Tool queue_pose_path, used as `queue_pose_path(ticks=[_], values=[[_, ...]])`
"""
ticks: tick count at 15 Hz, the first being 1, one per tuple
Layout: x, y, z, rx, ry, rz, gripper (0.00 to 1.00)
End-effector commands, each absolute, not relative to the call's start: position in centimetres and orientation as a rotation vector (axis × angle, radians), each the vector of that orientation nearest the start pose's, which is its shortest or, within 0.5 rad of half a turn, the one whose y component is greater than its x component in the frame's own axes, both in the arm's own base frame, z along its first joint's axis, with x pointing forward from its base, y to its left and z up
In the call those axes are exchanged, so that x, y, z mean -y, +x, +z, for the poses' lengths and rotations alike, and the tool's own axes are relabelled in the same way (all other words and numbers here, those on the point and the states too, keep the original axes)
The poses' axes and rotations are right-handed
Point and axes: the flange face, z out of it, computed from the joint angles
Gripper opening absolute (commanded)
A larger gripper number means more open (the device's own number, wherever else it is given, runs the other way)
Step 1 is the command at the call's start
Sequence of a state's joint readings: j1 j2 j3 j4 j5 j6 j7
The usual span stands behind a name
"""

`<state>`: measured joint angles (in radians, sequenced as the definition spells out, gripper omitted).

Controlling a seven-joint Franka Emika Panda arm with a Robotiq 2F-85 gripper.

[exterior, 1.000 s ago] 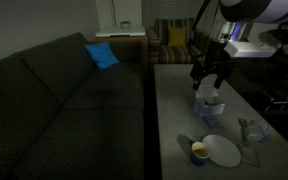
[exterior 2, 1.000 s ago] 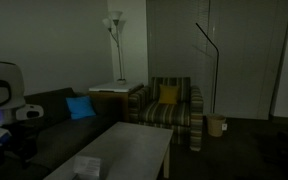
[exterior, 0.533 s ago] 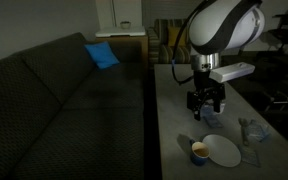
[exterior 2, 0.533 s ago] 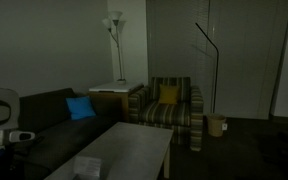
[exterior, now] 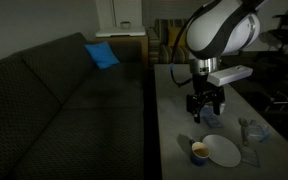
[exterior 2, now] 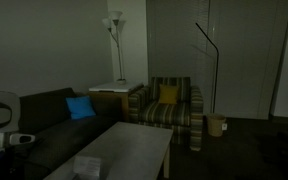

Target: Place the blue mug on the white plate

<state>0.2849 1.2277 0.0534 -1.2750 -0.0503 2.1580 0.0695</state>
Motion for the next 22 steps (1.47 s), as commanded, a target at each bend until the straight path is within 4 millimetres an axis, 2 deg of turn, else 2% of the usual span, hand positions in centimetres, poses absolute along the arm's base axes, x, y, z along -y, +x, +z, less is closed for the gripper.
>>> queue_pose_path(ticks=[1, 3, 7, 8, 12, 22], values=[[-22.2, 62.3, -6.4, 0.434, -3.132, 0.581, 1.00], [-22.5, 61.6, -8.5, 0.444, -3.129, 0.605, 1.00], [-23.1, 61.4, -11.1, 0.452, -3.109, 0.588, 1.00], [-22.8, 60.8, -10.3, 0.455, -3.111, 0.614, 1.00], [-23.0, 61.1, -11.1, 0.453, -3.110, 0.593, 1.00], [-24.9, 60.3, -13.0, 0.336, -3.062, 0.247, 1.00]])
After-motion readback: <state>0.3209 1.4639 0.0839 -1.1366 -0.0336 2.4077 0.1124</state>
